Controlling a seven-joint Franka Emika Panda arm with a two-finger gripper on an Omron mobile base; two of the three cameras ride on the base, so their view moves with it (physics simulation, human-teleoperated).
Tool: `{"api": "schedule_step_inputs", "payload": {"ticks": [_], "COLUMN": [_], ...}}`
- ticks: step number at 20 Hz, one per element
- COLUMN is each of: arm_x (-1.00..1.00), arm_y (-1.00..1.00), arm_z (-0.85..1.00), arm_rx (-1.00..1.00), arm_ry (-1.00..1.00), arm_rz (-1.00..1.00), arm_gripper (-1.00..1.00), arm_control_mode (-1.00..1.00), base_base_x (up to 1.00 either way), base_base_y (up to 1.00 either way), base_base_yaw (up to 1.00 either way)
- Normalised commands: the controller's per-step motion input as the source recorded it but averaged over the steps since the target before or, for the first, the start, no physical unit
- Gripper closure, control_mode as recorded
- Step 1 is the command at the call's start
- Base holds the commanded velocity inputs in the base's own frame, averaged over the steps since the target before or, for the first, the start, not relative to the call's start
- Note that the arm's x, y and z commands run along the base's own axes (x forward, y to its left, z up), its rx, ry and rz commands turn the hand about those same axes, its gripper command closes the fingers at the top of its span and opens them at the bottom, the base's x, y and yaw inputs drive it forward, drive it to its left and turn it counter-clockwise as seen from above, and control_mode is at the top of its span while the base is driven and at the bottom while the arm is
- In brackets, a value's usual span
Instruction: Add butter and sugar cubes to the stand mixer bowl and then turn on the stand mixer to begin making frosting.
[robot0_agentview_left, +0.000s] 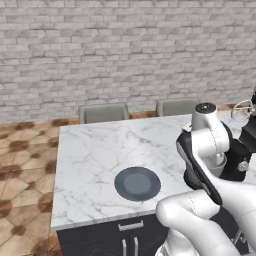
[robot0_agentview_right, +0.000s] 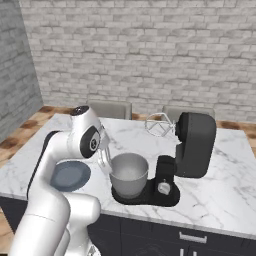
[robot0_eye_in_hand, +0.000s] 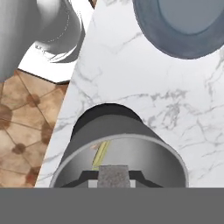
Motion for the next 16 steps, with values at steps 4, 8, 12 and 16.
{"api": "schedule_step_inputs", "payload": {"ticks": [4,8,12,16], "arm_x": [0.18,0.14,0.1,0.16], "arm_y": [-0.14,-0.21,-0.2,-0.05], "arm_z": [-0.41,-0.4,-0.35,-0.45], "arm_rx": [0.03,0.03,0.08,0.05], "arm_ry": [0.01,0.0,0.0,0.01], "arm_rz": [0.0,0.01,0.02,0.01], "arm_gripper": [1.0,1.0,1.0,-1.0], "arm_control_mode": [-1.0,-1.0,-1.0,-1.0], "base_base_x": [0.0,0.0,0.0,0.0], "base_base_y": [0.0,0.0,0.0,0.0], "base_base_yaw": [0.0,0.0,0.0,0.0]}}
